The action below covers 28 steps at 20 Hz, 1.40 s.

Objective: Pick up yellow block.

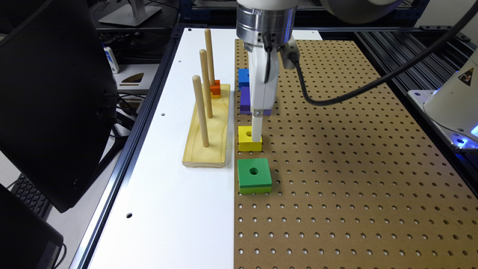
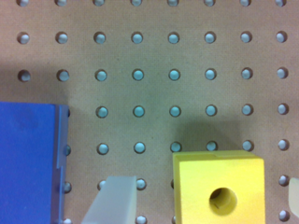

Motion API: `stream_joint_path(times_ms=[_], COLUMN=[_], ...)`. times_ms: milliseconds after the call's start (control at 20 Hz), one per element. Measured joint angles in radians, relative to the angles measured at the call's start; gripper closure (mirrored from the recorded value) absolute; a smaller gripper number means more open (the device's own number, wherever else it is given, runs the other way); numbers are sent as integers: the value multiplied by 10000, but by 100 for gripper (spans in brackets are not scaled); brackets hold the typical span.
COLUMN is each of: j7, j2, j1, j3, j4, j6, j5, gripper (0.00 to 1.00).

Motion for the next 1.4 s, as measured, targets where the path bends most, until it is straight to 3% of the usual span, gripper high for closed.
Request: stream_joint_path(times_ms=[1000, 1400], j7=[3, 4], j2=[48, 536], j1=[13, 34], j3=[40, 40], j4=[138, 175], j6=[17, 486], j5=[-31, -33], gripper=[0, 0])
